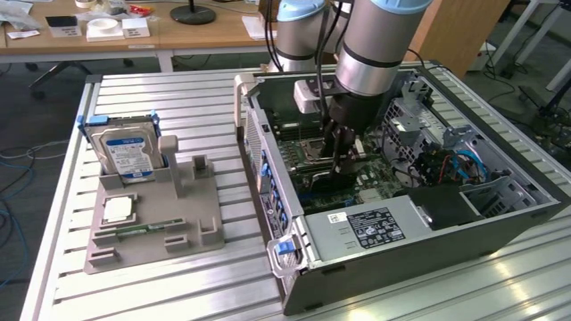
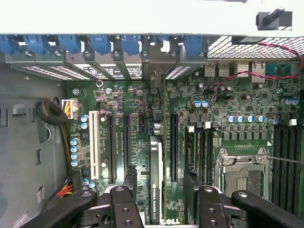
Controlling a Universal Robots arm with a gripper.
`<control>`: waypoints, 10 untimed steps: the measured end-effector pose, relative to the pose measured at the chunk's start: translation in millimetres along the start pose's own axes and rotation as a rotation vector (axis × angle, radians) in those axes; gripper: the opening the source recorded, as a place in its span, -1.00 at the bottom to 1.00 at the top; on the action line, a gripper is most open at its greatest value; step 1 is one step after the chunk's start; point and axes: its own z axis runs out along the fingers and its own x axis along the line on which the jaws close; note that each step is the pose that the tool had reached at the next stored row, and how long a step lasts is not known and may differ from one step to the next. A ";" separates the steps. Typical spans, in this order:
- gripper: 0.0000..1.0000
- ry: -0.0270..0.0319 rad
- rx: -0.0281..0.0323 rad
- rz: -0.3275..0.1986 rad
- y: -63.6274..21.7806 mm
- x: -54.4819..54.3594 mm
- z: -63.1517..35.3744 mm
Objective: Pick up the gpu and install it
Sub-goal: 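Insert the gpu into the slot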
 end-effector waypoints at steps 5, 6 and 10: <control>0.04 -0.0003 0.0003 0.000 0.0 -0.3 -6.2; 0.04 -0.0003 0.0003 0.000 0.0 -0.4 -8.1; 0.04 -0.0004 0.0003 0.000 0.1 -0.7 -15.2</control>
